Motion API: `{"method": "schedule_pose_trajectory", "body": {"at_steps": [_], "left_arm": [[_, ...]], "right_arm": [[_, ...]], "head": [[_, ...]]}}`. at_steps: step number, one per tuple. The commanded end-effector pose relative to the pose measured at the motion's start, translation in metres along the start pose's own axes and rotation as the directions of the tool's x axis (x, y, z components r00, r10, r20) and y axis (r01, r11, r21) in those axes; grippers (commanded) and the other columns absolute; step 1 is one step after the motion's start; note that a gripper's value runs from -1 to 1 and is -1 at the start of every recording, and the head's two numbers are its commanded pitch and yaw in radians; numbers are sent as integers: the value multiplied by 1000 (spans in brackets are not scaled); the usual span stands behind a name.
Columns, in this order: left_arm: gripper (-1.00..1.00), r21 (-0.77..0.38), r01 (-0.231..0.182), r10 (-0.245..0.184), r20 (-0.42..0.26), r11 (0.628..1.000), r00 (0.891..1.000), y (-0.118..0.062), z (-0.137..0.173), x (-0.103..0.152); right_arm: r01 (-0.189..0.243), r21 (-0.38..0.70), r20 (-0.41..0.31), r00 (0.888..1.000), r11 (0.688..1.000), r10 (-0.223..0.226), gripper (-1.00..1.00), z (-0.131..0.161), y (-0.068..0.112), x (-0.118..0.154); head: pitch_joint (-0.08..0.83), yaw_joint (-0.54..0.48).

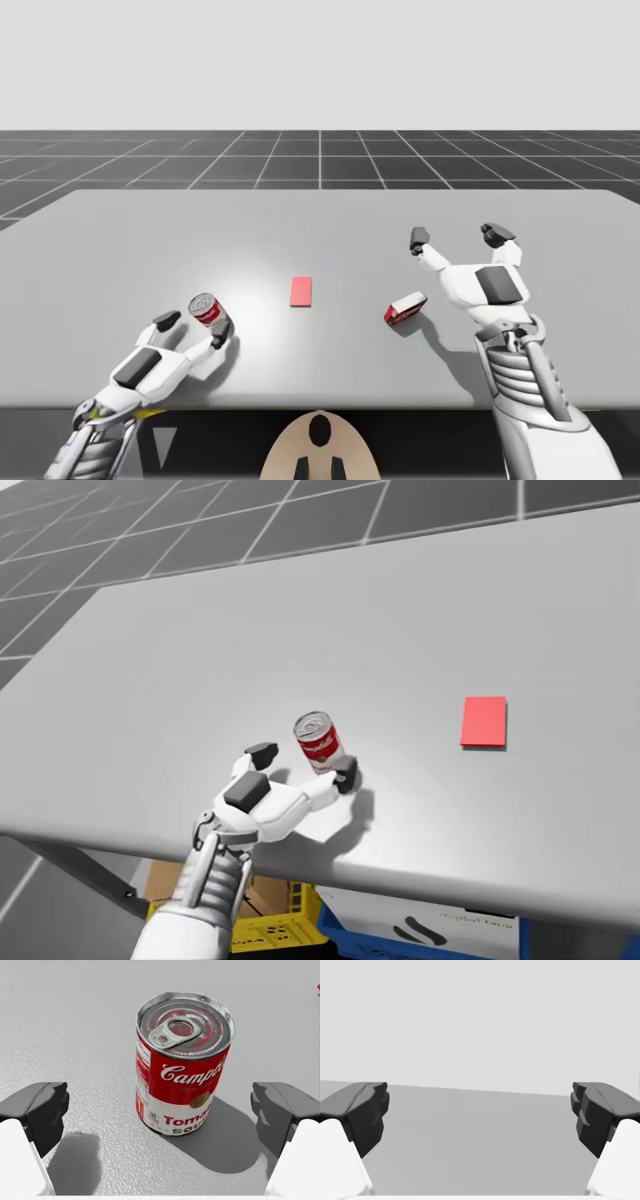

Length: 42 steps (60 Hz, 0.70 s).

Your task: Look at the card. If it is red, pick the object on the left. If it is green, pick the object on the right.

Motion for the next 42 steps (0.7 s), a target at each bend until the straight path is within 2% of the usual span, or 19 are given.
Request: {"method": "schedule_pose_trajectory", "body": {"at_steps": [1,17,18,19,21,22,23,24,25,35,36,42], "left_arm": [[-1000,-6,-37,37,-11,999,999,-6,-24,4],[-972,-1,-36,36,-19,999,999,-16,-38,8],[-853,-1,-36,36,-19,999,999,-16,-39,8],[-626,0,-36,36,-20,999,999,-17,-39,8],[-452,0,-32,32,-20,999,999,-17,-40,7],[24,-1,-30,30,-19,1000,999,-17,-39,7],[681,-1,-29,29,-20,1000,999,-17,-40,6],[874,-2,-27,27,-21,1000,999,-17,-40,6],[924,-1,-26,26,-22,1000,999,-17,-40,5],[958,-5,-16,16,-26,1000,1000,-18,-38,3],[962,-2,1,-1,-29,1000,1000,-18,-38,3],[962,-3,6,-6,-36,1000,999,-18,-38,2]], "right_arm": [[2,-4,4,1000,1000,-2,-1000,0,-2,2],[7,-5,10,1000,1000,-7,-1000,1,-4,4],[8,-5,10,1000,1000,-8,-1000,1,-4,4],[8,-5,11,1000,1000,-8,-1000,1,-4,5],[8,-4,11,1000,1000,-8,-1000,1,-4,5],[8,-4,11,1000,1000,-8,-1000,1,-4,5],[8,-4,12,1000,1000,-8,-1000,1,-4,5],[9,-4,13,1000,1000,-9,-1000,1,-4,5],[9,-4,13,1000,1000,-9,-1000,1,-4,5],[11,-6,14,1000,1000,-11,-1000,2,-5,6],[10,-6,14,1000,1000,-10,-1000,2,-5,6],[11,-7,12,1000,1000,-11,-1000,2,-4,6]], "head": [[672,406],[667,403],[665,403],[663,403],[662,403],[660,403],[659,403],[657,402],[654,402],[611,397],[588,394],[503,382]]}}
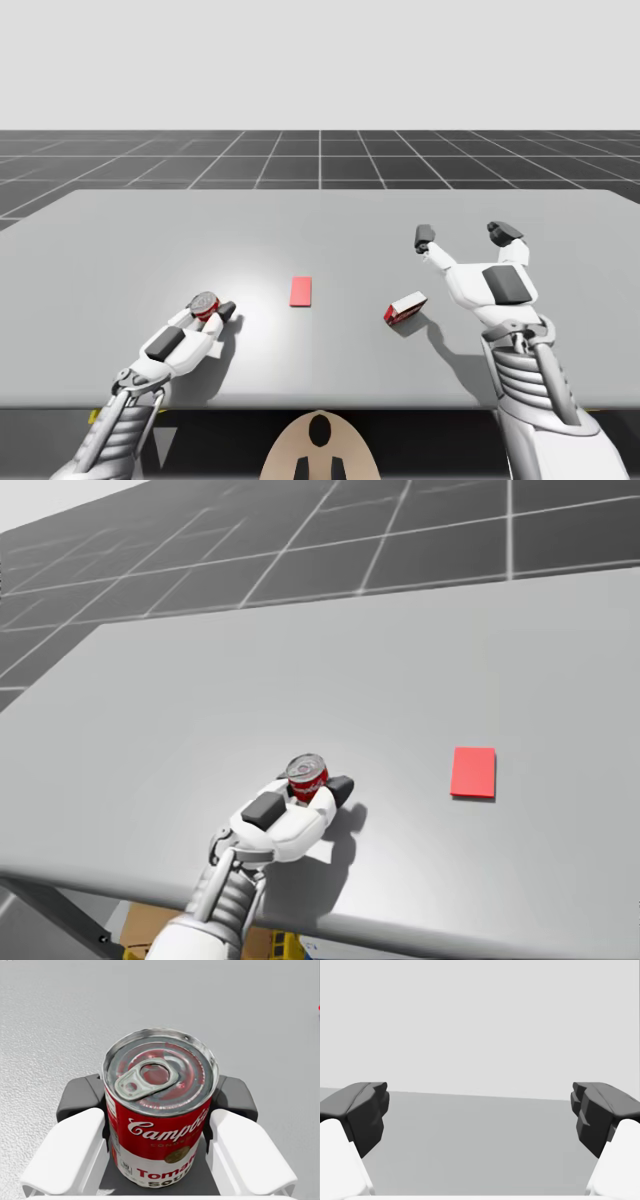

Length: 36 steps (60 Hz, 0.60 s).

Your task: Look at the card. If it is red, pick the object on the left. If it is green, pick the object on the right.

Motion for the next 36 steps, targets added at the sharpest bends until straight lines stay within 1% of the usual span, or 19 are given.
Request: {"method": "schedule_pose_trajectory", "body": {"at_steps": [1,2,9,11,12,16,22,26,28,30,33,34,36], "left_arm": [[970,-8,9,-9,-26,1000,1000,-4,-2,-7],[950,-8,8,-9,-26,1000,1000,-4,-2,-7],[976,-8,11,-11,-29,1000,1000,-4,-1,-8],[962,-8,11,-11,-29,1000,1000,-4,-2,-8],[961,-7,16,-16,-30,1000,999,-5,-1,-8],[961,-9,20,-20,-31,1000,999,-5,-1,-8],[968,-9,27,-27,-33,1000,999,-5,-1,-7],[994,-6,49,-49,-28,999,998,-5,1,-1],[1000,-6,55,-56,-17,998,998,-6,3,4],[1000,-8,72,-72,2,997,997,-7,6,14],[1000,-10,79,-79,17,997,997,-8,8,23],[1000,-9,89,-89,33,996,996,-8,11,32],[1000,-7,99,-99,44,995,994,-9,12,38]], "right_arm": [[1,-1,-2,1000,1000,-1,-1000,0,0,0],[1,0,-2,1000,1000,-1,-1000,0,0,0],[5,4,-12,1000,1000,-5,-1000,1,1,-2],[6,4,-12,1000,1000,-6,-1000,1,1,-2],[8,4,-15,1000,1000,-8,-1000,1,1,-2],[10,4,-17,1000,1000,-10,-1000,1,1,-2],[10,6,-20,1000,1000,-10,-1000,0,1,-2],[10,8,-24,1000,1000,-10,-1000,0,1,-3],[11,8,-24,1000,1000,-10,-1000,0,1,-3],[9,10,-25,1000,1000,-9,-1000,0,1,-3],[9,10,-25,1000,1000,-9,-1000,0,1,-3],[10,10,-25,1000,1000,-10,-1000,0,1,-3],[10,9,-25,1000,1000,-9,-1000,0,1,-3]], "head": [[477,379],[465,378],[344,379],[335,379],[301,381],[262,382],[234,384],[234,384],[235,384],[234,384],[236,383],[232,382],[230,382]]}}
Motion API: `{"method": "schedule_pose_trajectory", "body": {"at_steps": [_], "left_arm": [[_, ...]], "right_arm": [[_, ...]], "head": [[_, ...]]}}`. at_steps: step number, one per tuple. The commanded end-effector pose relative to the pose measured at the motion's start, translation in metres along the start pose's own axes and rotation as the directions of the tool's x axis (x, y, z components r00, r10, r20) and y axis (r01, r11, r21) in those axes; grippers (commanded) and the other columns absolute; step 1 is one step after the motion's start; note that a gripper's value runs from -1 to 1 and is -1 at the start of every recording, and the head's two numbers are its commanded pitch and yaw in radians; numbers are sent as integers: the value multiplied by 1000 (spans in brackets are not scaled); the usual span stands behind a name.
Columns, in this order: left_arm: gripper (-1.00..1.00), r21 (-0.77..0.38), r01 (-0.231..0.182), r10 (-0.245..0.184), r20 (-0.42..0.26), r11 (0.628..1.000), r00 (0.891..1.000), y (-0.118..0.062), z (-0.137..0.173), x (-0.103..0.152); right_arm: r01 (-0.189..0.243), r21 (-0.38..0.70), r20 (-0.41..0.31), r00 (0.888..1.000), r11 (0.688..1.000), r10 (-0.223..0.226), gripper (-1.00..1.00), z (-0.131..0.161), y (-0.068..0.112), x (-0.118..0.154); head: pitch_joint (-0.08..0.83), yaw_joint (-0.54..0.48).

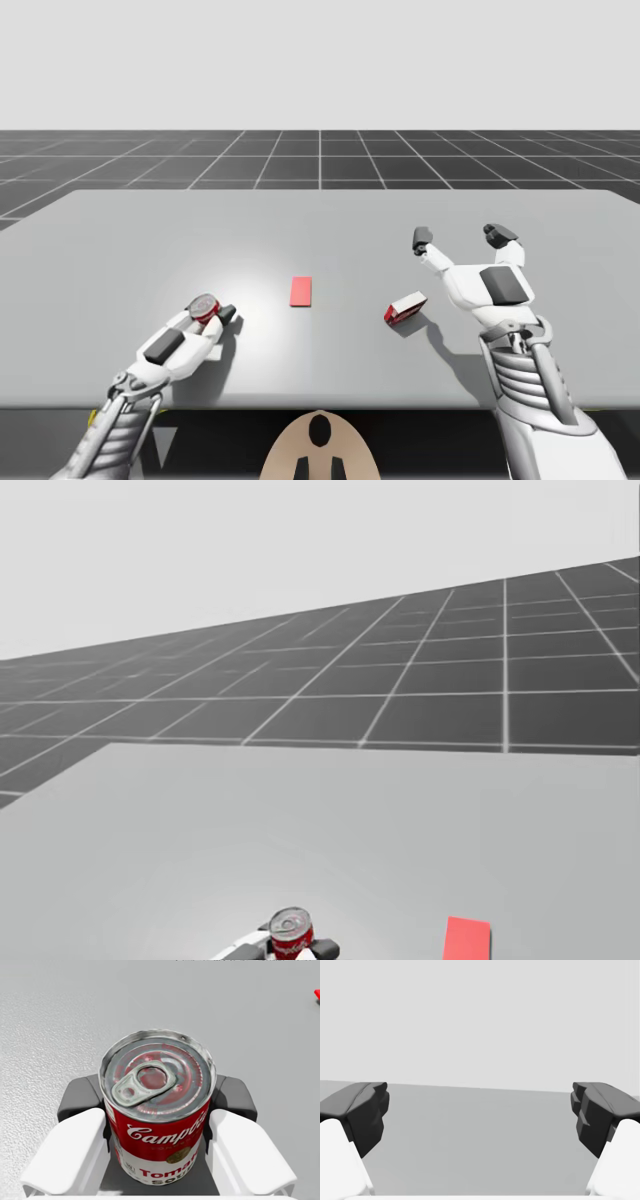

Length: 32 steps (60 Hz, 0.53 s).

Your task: Look at the card. If it is red, pick the object on the left. If it is green, pick the object on the right.

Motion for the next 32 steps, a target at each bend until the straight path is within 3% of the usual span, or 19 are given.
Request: {"method": "schedule_pose_trajectory", "body": {"at_steps": [1,7,16,25,30,32], "left_arm": [[1000,-4,50,-49,81,999,995,-1,7,37],[1000,15,81,-83,132,997,988,2,12,64],[1000,53,127,-135,218,991,966,7,22,108],[1000,99,179,-200,290,979,936,12,29,150],[993,124,206,-237,337,971,911,13,37,176],[983,133,216,-249,355,967,901,13,40,186]], "right_arm": [[0,1,-3,1000,1000,0,-1000,0,0,0],[-1,2,-5,1000,1000,1,-1000,-1,0,-1],[-4,5,-9,1000,1000,4,-1000,-1,1,-3],[1,8,-6,1000,1000,-1,-1000,0,1,-3],[31,9,-10,999,999,-31,-1000,0,0,-3],[48,21,-59,997,999,-47,-1000,1,0,-3]], "head": [[229,382],[217,381],[198,383],[182,381],[177,379],[176,380]]}}
